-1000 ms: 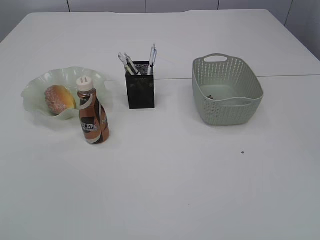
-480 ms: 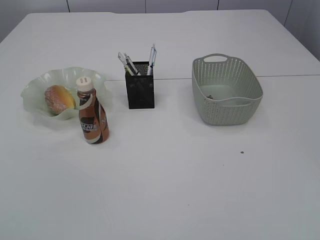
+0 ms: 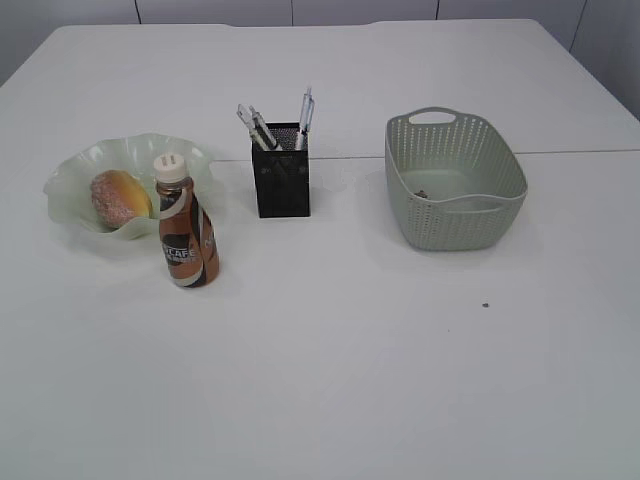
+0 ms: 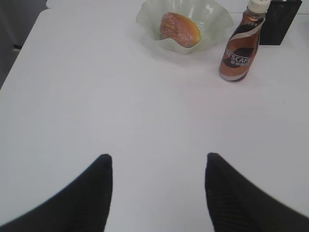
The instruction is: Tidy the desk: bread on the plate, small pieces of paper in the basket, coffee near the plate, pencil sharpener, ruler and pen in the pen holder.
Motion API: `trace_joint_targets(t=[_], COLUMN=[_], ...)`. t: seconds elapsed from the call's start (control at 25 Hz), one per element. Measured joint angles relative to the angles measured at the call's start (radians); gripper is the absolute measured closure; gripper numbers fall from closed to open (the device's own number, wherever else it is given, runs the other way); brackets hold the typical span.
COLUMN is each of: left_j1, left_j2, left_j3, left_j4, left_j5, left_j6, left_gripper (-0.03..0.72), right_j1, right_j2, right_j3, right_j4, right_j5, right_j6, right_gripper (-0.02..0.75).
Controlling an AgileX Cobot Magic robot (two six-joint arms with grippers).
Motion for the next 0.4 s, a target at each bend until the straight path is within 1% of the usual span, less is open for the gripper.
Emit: trace_joint_targets(t=[0.4], left_j1=[0.000], left_j2=[0.000], left_j3=[0.000], left_j4=[0.000], left_j5=[0.000], left_j6=[0.001], left_gripper=[0.264], right_j1=[0.000], right_j2=[0.000], right_j3=[0.000], right_j4=[0.000], right_j5=[0.000], right_j6=[0.000], right_gripper=[0.351])
